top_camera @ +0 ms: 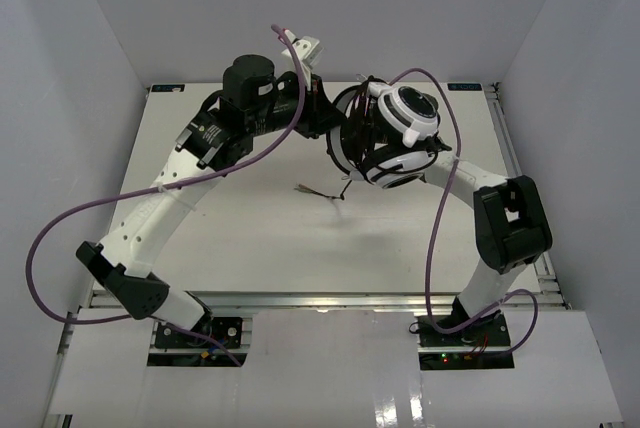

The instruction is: Wrap the headphones

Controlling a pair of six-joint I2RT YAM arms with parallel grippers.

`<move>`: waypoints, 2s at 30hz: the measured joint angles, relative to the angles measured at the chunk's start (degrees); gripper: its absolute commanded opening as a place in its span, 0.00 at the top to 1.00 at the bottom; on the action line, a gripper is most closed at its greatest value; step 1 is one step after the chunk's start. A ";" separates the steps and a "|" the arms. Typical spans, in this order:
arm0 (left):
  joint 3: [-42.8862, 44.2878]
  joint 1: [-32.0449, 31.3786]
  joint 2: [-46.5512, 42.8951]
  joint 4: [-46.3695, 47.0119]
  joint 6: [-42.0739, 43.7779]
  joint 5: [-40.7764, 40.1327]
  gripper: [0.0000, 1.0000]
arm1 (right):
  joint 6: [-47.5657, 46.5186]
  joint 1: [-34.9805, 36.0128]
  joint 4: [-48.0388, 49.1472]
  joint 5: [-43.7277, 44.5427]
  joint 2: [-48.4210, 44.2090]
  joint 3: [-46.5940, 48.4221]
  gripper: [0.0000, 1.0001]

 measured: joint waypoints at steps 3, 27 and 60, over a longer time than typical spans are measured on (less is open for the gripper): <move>2.57 0.00 1.47 -0.78 -0.25 -1.60 1.00 | 8.35 0.00 9.17 -1.22 2.87 -1.53 0.35; 5.27 0.00 0.43 -4.43 0.75 -13.17 1.00 | -22.17 -7.01 -7.70 3.96 -13.22 -16.21 0.04; 3.98 0.00 -0.94 -5.97 0.04 -17.59 1.00 | -38.51 2.68 -27.50 25.03 -18.55 -10.00 0.09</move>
